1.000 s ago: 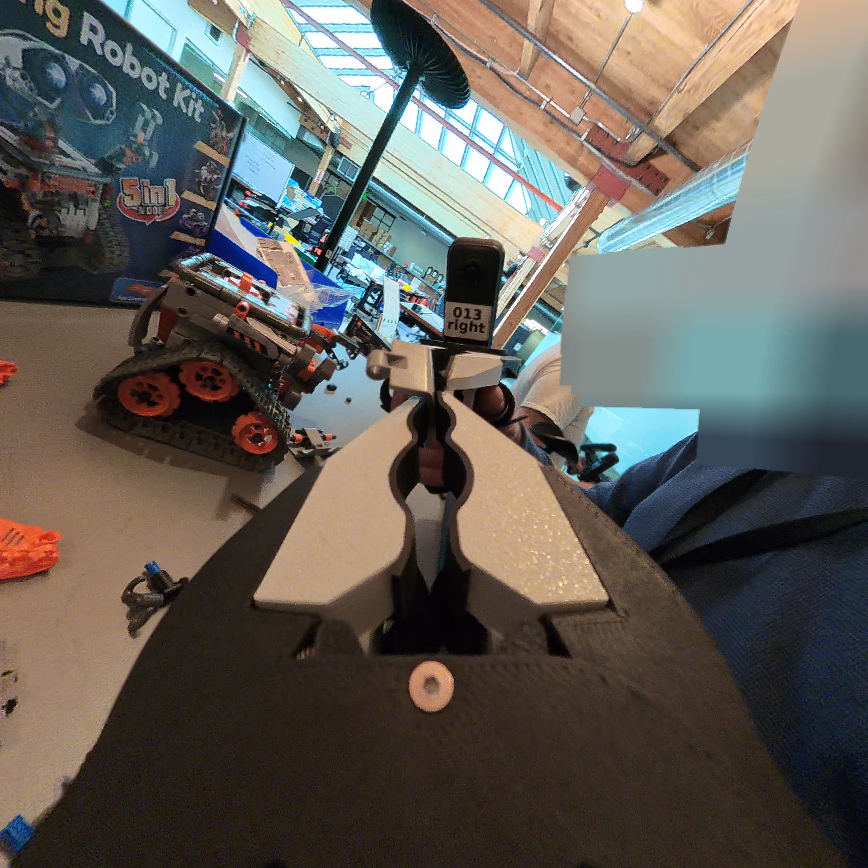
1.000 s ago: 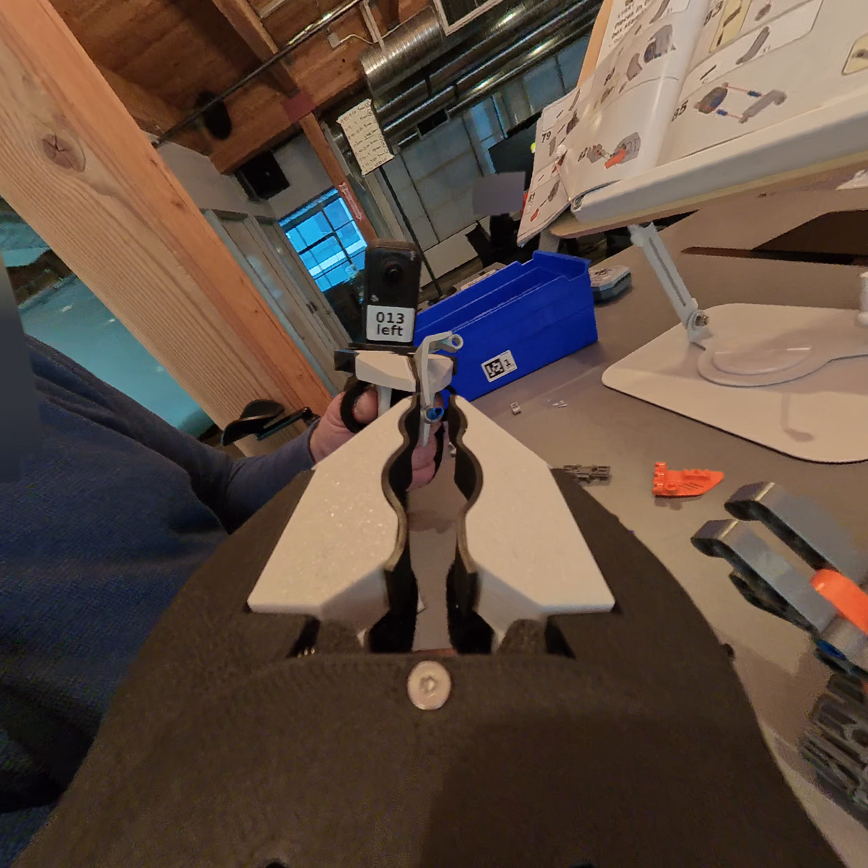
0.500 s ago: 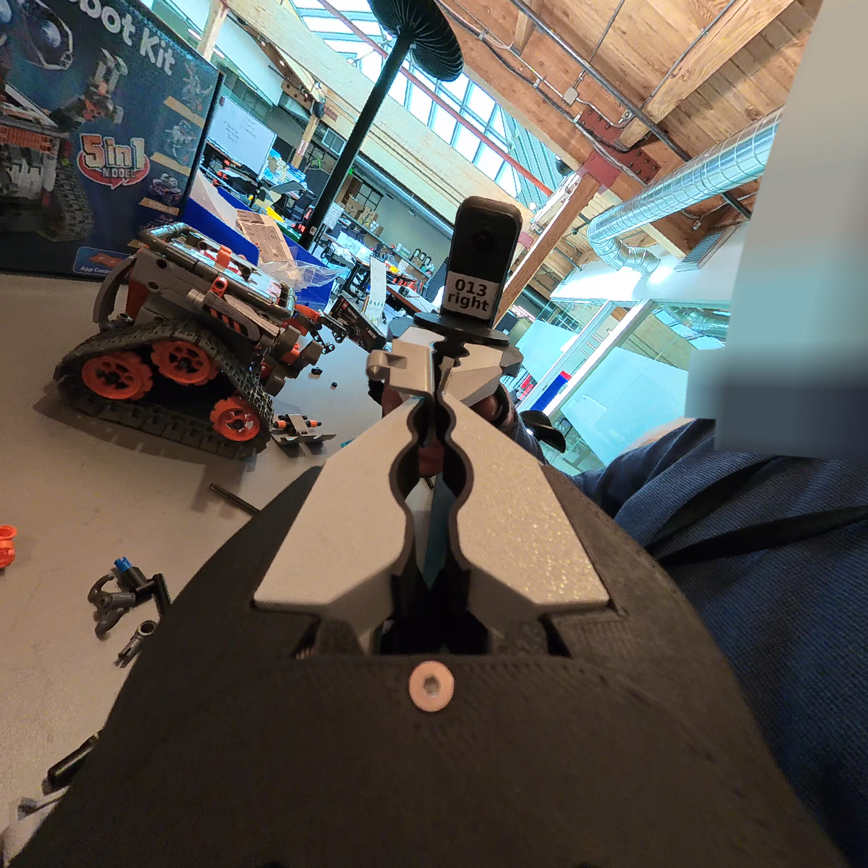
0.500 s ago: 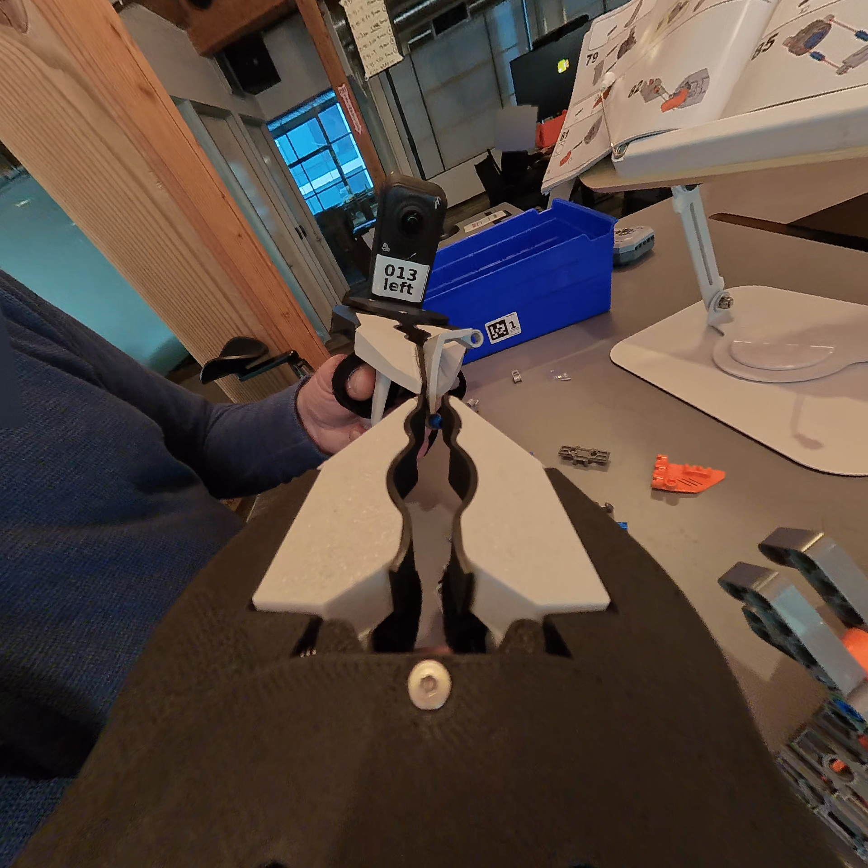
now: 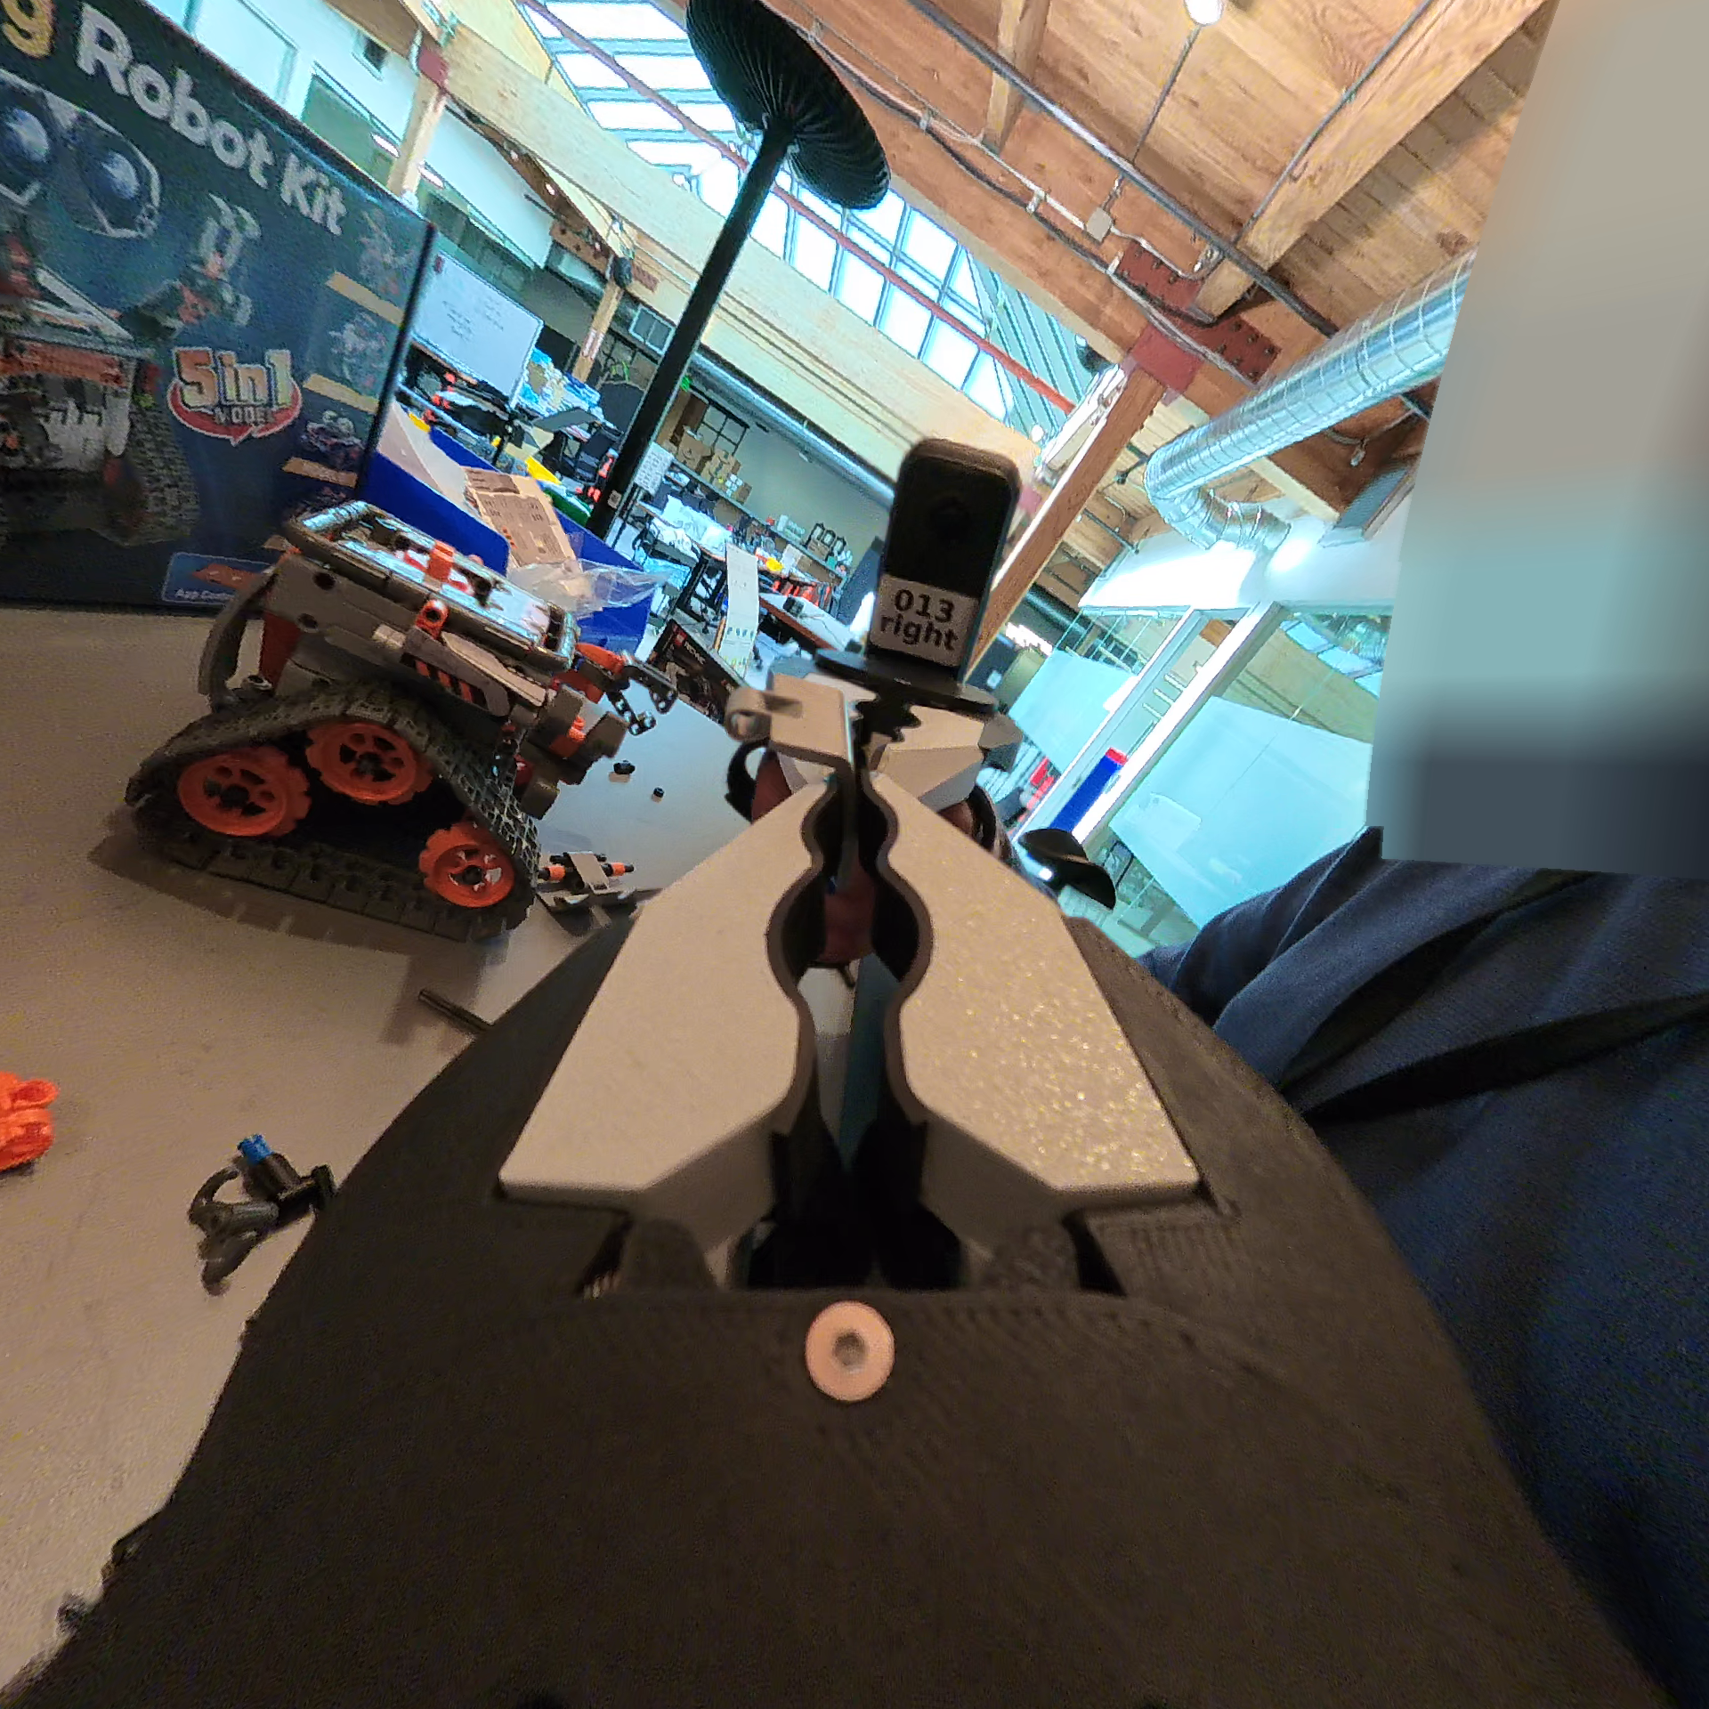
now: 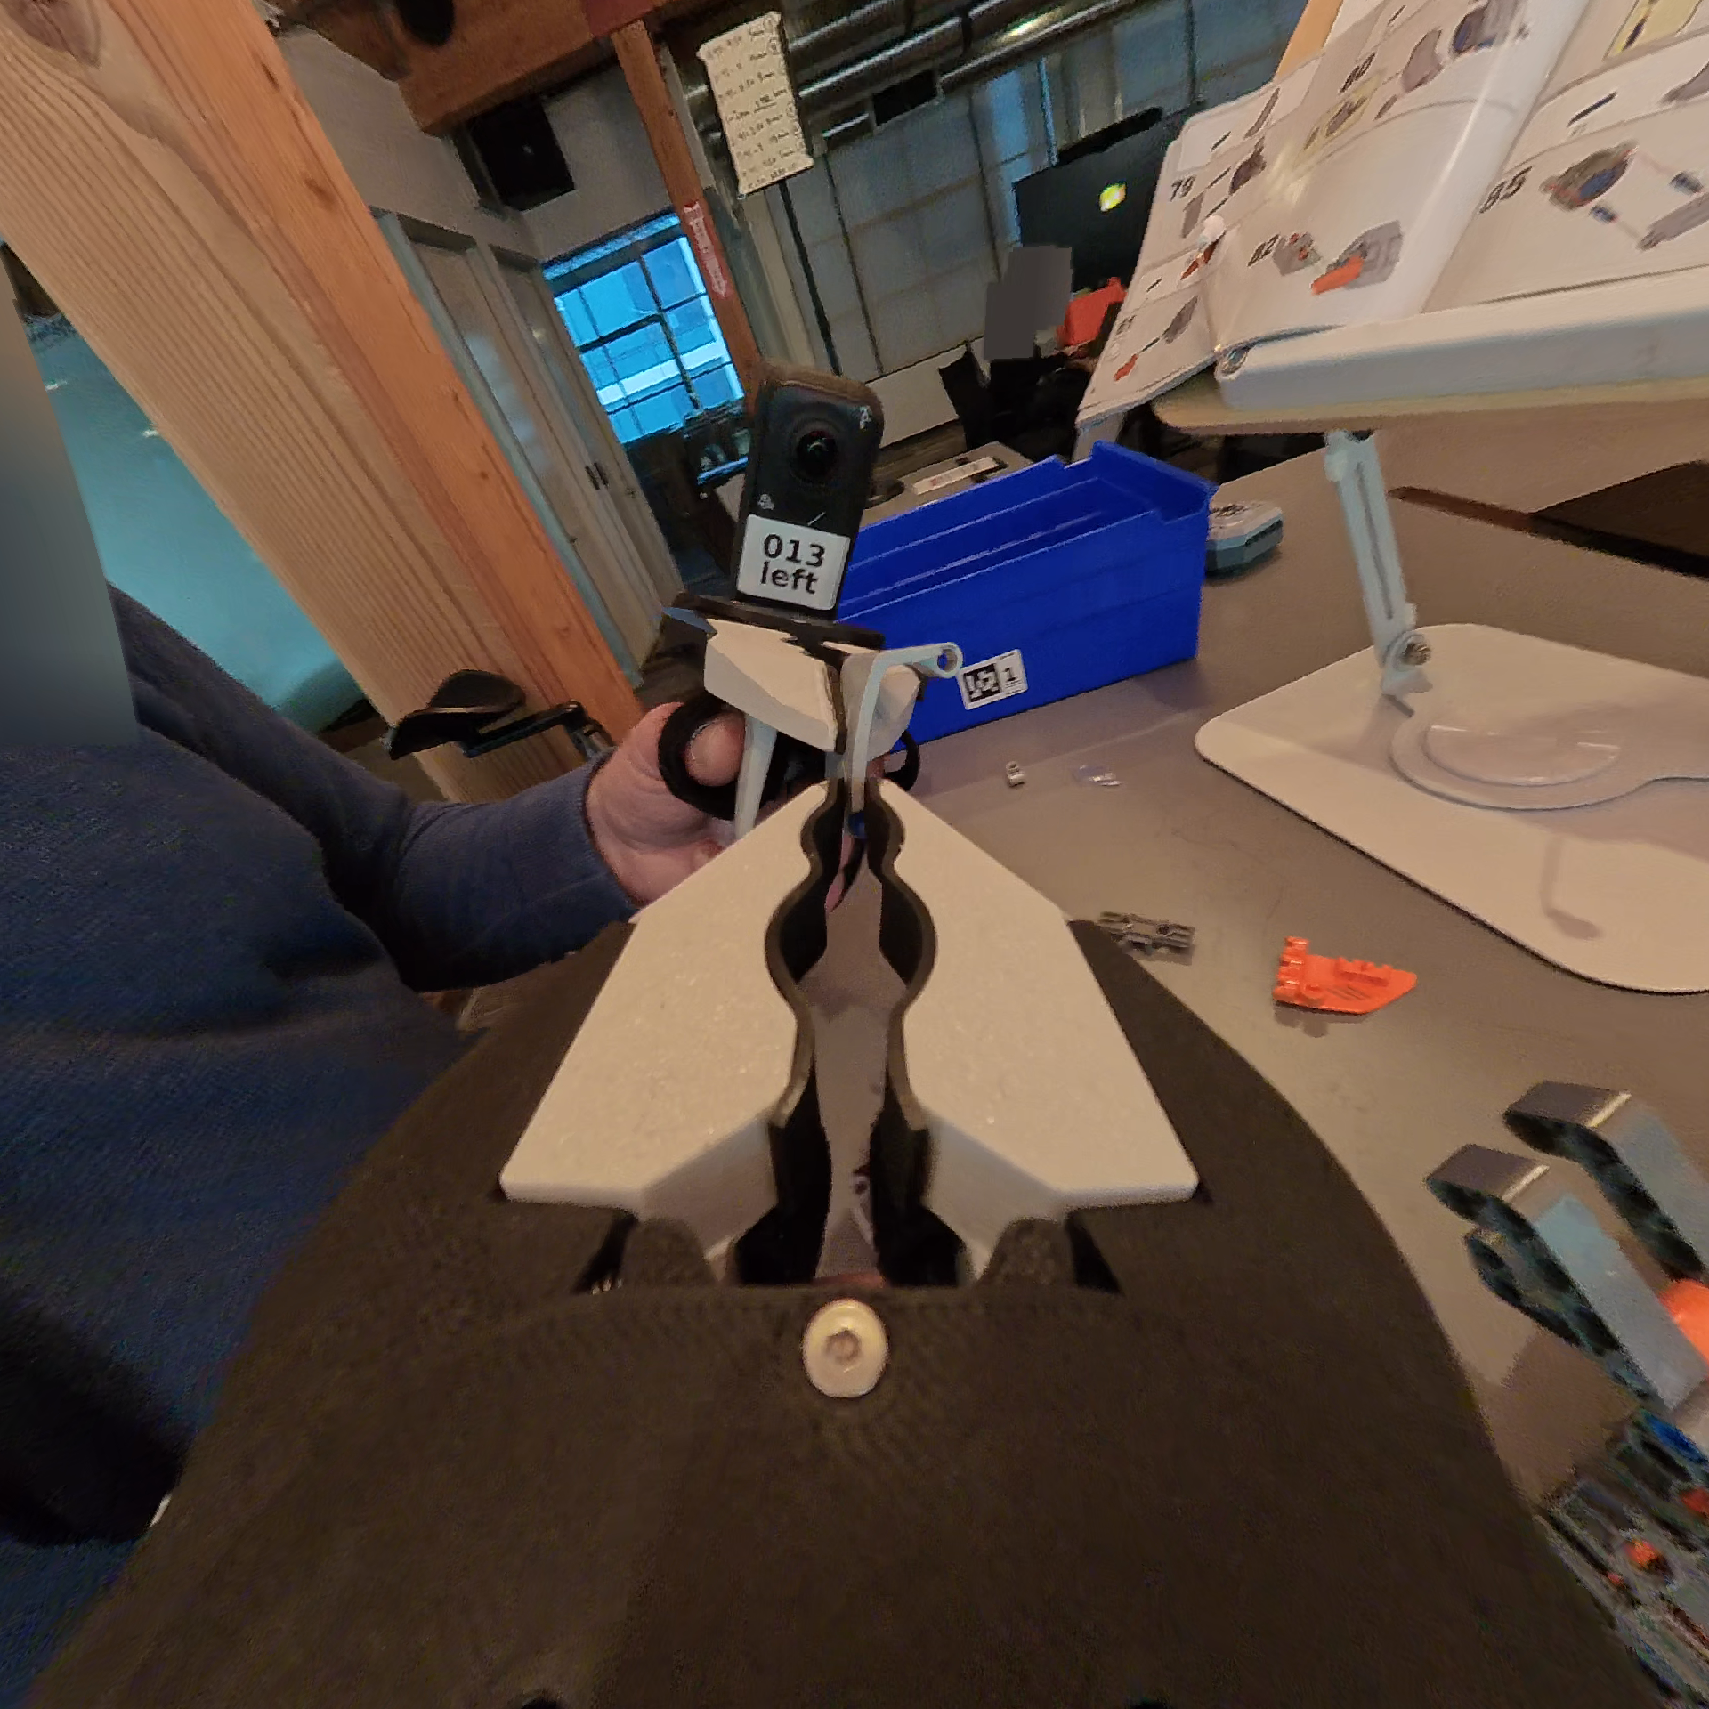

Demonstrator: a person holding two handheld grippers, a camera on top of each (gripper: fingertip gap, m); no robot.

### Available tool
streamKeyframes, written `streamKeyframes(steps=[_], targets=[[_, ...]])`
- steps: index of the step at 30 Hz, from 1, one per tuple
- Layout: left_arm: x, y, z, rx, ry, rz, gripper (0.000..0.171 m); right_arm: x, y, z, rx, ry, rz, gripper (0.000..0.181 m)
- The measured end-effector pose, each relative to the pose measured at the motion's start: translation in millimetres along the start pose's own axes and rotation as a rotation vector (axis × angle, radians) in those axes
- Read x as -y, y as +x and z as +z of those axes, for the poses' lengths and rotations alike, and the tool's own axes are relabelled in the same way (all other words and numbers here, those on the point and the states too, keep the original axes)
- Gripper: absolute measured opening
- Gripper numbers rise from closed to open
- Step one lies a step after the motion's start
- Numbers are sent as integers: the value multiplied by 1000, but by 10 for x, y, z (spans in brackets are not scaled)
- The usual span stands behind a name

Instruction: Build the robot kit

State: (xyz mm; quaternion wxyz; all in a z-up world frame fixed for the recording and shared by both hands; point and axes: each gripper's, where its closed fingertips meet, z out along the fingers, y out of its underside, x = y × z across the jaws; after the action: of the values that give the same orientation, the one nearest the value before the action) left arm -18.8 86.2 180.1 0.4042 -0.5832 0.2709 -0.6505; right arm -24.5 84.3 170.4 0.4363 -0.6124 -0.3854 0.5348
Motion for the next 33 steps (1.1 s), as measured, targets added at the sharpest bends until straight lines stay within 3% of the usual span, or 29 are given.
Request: streamKeyframes(steps=[8, 16, 21, 33], targets=[[132, -89, -42, 20, 103, -48, 0, -13, 77, -21, -192, -67, -256, 25], [188, -130, -10, 25, 162, -82, 0, -58, 235, 50, -459, -170, -561, 21], [228, -164, -7, 22, 201, -111, 0, -39, 263, 43, -505, -165, -603, 10], [261, -241, 11, 21, 244, -160, 0, -49, 332, 23, -533, -159, -583, 26]])
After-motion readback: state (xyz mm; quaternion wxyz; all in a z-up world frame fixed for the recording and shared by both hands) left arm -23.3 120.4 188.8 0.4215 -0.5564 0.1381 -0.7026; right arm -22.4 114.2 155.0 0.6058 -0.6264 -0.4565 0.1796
